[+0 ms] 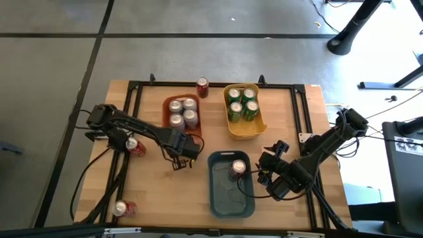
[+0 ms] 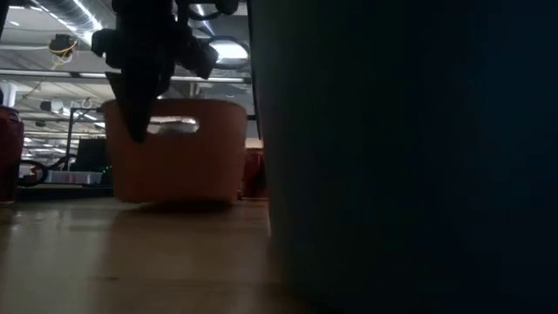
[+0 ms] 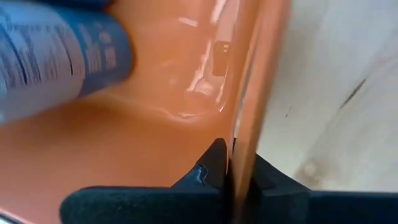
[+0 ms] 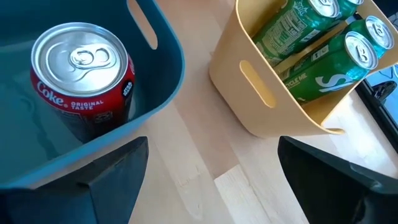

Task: Sort soda cans
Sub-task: Move the orange bin to the top left, then put the red soda can into the blue bin

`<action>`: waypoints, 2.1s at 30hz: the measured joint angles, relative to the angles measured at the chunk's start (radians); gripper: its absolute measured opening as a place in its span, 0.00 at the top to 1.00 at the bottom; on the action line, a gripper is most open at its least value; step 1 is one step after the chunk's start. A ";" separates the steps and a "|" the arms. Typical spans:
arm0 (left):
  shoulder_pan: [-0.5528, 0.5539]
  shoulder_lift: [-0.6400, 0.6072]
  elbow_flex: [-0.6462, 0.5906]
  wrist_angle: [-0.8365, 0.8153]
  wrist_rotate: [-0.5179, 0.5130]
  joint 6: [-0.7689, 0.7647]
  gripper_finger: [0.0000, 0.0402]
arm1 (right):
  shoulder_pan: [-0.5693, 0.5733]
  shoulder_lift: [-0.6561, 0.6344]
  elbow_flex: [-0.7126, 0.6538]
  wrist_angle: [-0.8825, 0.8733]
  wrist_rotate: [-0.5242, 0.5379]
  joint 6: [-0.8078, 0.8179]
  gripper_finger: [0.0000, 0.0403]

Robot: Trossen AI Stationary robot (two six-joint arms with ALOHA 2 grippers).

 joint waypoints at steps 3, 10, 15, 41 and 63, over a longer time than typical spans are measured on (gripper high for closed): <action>0.010 -0.005 -0.024 -0.007 -0.013 -0.007 0.99 | 0.000 0.000 0.000 0.002 0.000 0.000 0.11; 0.048 -0.013 -0.098 -0.023 -0.035 0.039 0.99 | 0.000 0.000 0.000 0.002 0.000 -0.002 0.11; 0.075 -0.014 -0.135 -0.045 -0.069 0.123 0.98 | 0.000 0.000 0.000 0.002 0.000 -0.002 0.11; 0.177 -0.006 -0.142 -0.213 -0.113 0.240 0.64 | -0.001 0.000 0.000 0.002 0.000 -0.010 0.11; 0.077 -0.218 0.062 -0.114 -0.101 0.280 0.47 | -0.164 0.001 0.064 0.011 0.161 -0.301 0.11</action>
